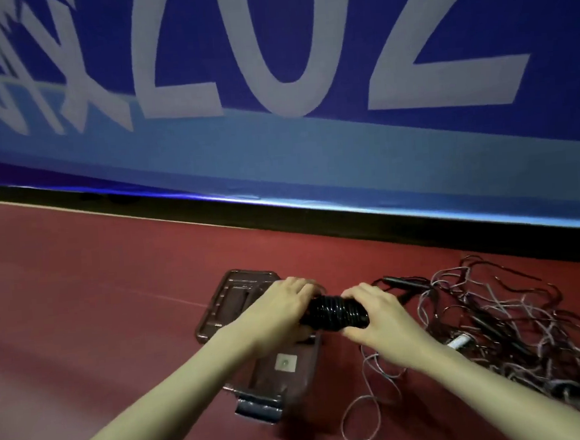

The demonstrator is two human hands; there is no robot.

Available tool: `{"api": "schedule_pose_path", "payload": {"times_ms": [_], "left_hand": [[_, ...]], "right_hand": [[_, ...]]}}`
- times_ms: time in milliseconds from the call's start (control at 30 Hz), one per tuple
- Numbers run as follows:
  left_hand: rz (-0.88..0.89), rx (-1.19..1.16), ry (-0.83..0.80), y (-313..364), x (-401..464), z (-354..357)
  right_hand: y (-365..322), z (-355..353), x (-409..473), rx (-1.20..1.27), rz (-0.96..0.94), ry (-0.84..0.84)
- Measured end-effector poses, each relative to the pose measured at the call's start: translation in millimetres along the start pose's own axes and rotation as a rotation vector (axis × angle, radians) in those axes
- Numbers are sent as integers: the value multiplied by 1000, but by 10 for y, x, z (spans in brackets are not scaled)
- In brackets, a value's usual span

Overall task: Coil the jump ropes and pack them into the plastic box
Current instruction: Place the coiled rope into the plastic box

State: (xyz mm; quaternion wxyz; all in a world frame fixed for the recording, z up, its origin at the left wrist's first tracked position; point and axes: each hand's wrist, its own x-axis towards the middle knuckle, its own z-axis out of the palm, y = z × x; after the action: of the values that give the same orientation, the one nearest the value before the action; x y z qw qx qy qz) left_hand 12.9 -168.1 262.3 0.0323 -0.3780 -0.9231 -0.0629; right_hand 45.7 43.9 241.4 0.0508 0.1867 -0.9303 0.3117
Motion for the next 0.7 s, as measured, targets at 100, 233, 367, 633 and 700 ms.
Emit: {"api": "schedule_pose_path", "payload": {"times_ms": [100, 233, 367, 633, 700], "left_hand": [[-91, -43, -18, -221, -139, 287], [-151, 23, -74, -492, -256, 595], [-173, -91, -117, -802, -264, 900], [-220, -90, -201, -1085, -168, 1371], [-235, -90, -248, -1120, -103, 1483]], "right_hand": [[28, 438, 135, 49, 18, -36], [7, 876, 337, 97, 57, -105], [116, 1185, 501, 165, 132, -189], [458, 1493, 312, 271, 377, -152], [525, 1579, 258, 503, 547, -155]]}}
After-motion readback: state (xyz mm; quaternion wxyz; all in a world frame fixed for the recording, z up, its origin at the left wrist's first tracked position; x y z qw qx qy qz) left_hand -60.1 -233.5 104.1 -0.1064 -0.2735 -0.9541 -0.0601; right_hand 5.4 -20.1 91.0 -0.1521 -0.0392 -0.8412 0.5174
